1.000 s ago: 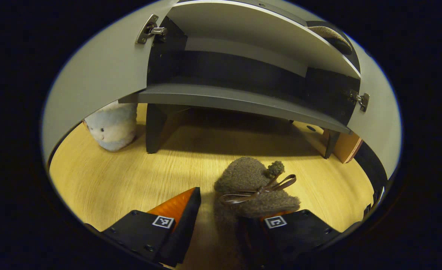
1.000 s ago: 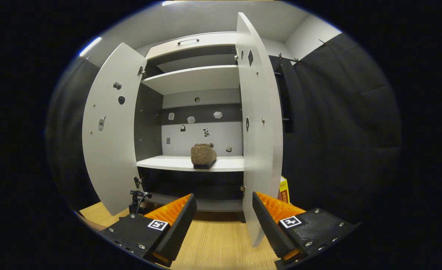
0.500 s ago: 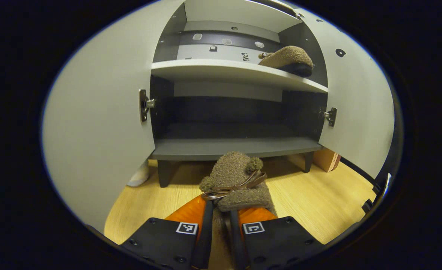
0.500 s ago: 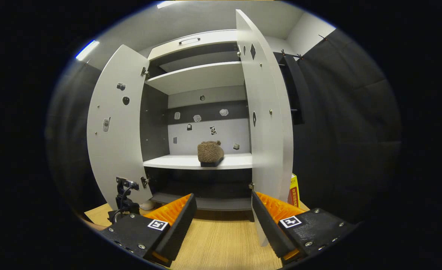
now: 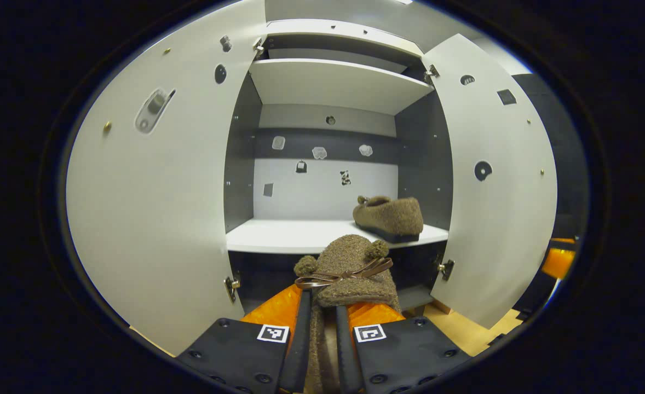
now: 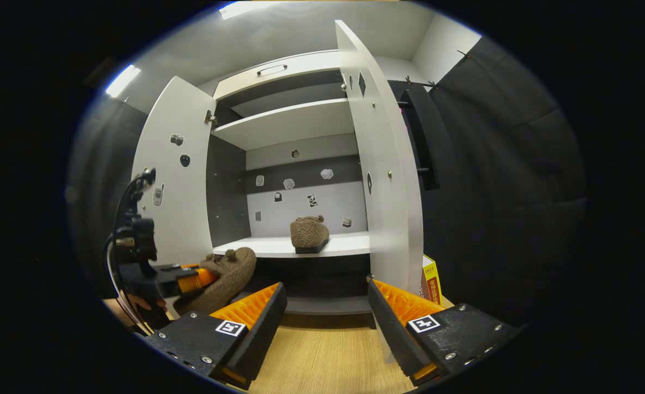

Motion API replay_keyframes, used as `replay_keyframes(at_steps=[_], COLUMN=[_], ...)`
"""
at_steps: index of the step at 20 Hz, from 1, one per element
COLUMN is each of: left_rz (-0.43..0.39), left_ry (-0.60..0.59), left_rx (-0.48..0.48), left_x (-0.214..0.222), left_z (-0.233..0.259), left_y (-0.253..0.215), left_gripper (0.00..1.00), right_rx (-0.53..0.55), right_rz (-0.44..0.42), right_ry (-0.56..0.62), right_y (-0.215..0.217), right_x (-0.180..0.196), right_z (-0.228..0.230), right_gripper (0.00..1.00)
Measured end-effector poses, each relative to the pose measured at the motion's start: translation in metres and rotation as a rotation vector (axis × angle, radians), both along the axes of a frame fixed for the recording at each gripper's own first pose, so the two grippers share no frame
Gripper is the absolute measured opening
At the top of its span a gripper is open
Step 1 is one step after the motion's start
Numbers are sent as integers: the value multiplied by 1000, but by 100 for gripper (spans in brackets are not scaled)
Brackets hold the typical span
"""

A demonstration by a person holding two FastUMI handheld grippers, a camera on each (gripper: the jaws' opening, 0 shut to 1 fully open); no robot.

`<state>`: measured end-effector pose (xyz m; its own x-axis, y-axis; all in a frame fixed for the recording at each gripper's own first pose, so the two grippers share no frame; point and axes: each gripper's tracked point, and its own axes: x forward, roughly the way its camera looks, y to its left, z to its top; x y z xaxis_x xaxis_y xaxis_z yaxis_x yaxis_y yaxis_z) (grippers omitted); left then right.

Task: Grab one shoe with the right hand and put it into the shoe cabinet, grab the other shoe with the left hand and put it into the shoe cabinet; then close the right door with the right hand and the left door with the left hand.

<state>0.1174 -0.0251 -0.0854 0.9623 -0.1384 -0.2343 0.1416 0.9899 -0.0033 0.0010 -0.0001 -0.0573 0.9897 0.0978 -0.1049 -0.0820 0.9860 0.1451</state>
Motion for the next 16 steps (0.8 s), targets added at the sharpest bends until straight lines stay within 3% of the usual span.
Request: replay_keyframes(at_steps=[7, 11, 16], left_rz=[48, 74, 88], left_ry=[23, 67, 165], left_rx=[-46, -15, -3], left_x=[109, 186, 250], left_z=[42, 30, -5], left_y=[-1, 1, -7], left_gripper=[31, 30, 30], right_rx=[1, -11, -28], right_rz=[-32, -60, -106], right_ry=[-19, -16, 2], right_y=[-12, -25, -43], right_x=[-7, -14, -16], right_z=[11, 13, 9], right_gripper=[92, 92, 92])
